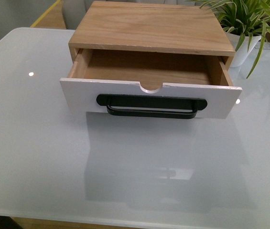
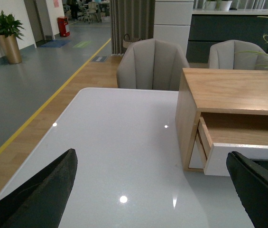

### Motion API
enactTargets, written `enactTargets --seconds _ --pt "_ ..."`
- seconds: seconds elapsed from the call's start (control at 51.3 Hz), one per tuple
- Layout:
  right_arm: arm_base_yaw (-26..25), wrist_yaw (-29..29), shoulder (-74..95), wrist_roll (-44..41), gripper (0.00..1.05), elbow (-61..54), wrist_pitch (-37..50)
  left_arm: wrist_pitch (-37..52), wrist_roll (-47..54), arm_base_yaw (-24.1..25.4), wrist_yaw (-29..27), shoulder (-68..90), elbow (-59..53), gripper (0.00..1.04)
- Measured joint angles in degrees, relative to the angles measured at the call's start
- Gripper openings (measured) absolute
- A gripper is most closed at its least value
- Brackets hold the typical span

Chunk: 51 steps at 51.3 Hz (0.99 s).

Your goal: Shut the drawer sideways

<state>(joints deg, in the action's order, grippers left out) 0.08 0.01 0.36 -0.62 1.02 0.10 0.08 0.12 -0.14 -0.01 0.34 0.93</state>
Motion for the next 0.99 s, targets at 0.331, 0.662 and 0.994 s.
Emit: enactTargets --seconds 0.331,0.662,0.994 --pt "0.0 0.0 0.0 0.0 0.96 0.0 0.0 0.0 0.0 0.0 0.0 0.0 0.0 0.96" --pt "0.0 0.0 0.0 0.0 0.96 0.0 0.0 0.0 0.0 0.0 0.0 0.0 0.0 0.96" --pt "-4.0 -11.3 45.5 -29.8 0.96 9.4 15.1 5.7 12.9 -1.2 25.8 46.0 12.9 0.96"
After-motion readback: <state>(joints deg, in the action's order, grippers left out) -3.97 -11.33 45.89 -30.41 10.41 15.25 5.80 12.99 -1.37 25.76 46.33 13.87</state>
